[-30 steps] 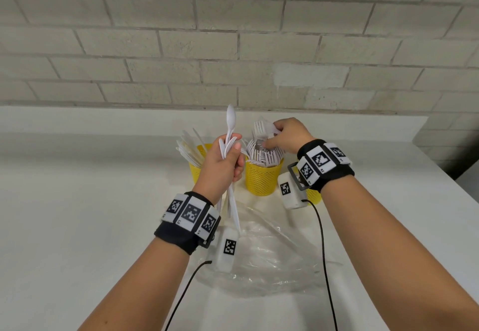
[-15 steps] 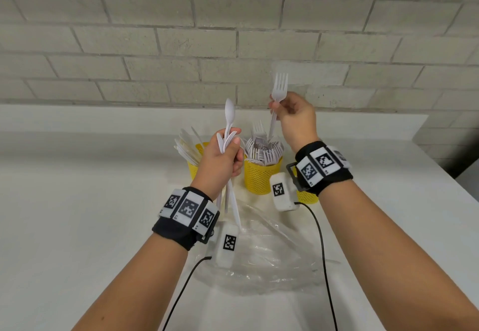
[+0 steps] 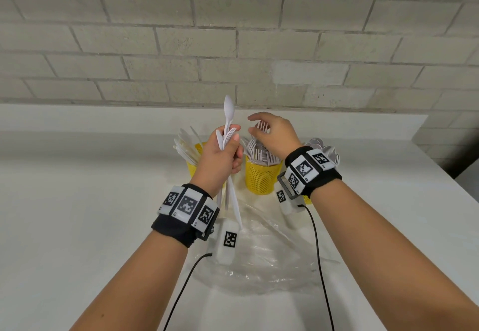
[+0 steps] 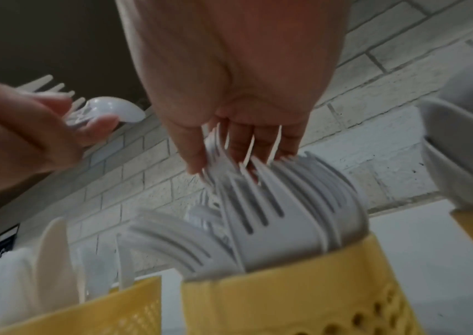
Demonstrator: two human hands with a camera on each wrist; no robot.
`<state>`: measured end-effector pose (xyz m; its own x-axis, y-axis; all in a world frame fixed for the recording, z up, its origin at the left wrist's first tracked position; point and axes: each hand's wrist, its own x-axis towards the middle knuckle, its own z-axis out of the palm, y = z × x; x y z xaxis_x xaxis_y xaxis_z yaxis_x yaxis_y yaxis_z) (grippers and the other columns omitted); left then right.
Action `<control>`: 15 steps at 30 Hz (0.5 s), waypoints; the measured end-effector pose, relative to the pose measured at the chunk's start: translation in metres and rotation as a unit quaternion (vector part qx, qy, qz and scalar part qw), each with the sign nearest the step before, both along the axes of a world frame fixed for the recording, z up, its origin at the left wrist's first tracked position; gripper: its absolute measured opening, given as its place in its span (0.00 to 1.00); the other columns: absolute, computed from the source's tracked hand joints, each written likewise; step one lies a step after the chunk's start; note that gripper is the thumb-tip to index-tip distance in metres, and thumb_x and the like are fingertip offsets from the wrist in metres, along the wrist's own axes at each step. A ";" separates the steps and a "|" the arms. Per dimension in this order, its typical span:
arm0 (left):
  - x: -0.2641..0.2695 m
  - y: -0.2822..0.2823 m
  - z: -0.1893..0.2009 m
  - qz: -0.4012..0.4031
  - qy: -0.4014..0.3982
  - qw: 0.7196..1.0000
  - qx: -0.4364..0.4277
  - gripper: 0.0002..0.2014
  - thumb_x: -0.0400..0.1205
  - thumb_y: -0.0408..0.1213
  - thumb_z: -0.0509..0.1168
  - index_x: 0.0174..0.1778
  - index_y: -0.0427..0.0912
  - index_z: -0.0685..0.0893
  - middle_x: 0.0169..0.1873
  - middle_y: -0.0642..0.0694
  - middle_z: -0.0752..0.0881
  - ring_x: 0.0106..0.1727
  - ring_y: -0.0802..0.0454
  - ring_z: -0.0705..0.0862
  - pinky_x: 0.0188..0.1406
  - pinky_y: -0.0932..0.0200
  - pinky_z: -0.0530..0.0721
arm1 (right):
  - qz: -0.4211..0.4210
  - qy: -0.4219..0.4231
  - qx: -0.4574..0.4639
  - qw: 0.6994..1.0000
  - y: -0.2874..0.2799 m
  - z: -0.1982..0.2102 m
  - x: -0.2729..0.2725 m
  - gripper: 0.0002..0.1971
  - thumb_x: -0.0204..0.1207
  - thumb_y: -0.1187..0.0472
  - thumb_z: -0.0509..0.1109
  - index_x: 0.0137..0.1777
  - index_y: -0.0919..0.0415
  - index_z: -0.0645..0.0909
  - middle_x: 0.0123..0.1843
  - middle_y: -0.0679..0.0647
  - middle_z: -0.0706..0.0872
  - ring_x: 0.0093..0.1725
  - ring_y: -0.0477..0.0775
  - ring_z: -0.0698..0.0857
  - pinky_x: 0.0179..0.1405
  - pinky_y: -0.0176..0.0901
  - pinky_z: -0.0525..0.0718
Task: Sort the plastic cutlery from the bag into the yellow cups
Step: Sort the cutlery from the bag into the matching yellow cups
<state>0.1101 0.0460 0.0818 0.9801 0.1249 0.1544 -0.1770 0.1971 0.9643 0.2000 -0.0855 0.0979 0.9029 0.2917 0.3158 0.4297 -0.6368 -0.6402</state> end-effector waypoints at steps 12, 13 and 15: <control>-0.004 0.005 0.012 -0.034 -0.013 0.998 -0.054 0.06 0.87 0.34 0.57 0.58 0.46 0.75 0.27 0.46 0.74 0.21 0.56 0.69 0.20 0.64 0.68 | -0.091 -0.010 -0.140 0.986 -0.012 -0.022 0.002 0.17 0.79 0.59 0.59 0.67 0.59 0.74 0.66 0.63 0.79 0.69 0.64 0.71 0.65 0.53 0.69; -0.005 0.004 0.013 -0.039 -0.012 0.997 -0.060 0.06 0.87 0.34 0.58 0.57 0.46 0.75 0.27 0.46 0.74 0.21 0.57 0.69 0.20 0.65 0.68 | -0.089 -0.009 -0.153 0.984 -0.012 -0.020 0.002 0.17 0.79 0.59 0.58 0.67 0.59 0.74 0.67 0.63 0.78 0.70 0.64 0.70 0.66 0.54 0.68; -0.007 0.003 0.014 -0.046 -0.008 0.996 -0.079 0.06 0.86 0.36 0.58 0.57 0.46 0.76 0.26 0.47 0.74 0.20 0.57 0.68 0.20 0.66 0.68 | -0.082 0.011 -0.180 0.980 -0.013 -0.017 0.003 0.18 0.80 0.56 0.58 0.68 0.58 0.73 0.69 0.63 0.76 0.72 0.64 0.69 0.69 0.55 0.67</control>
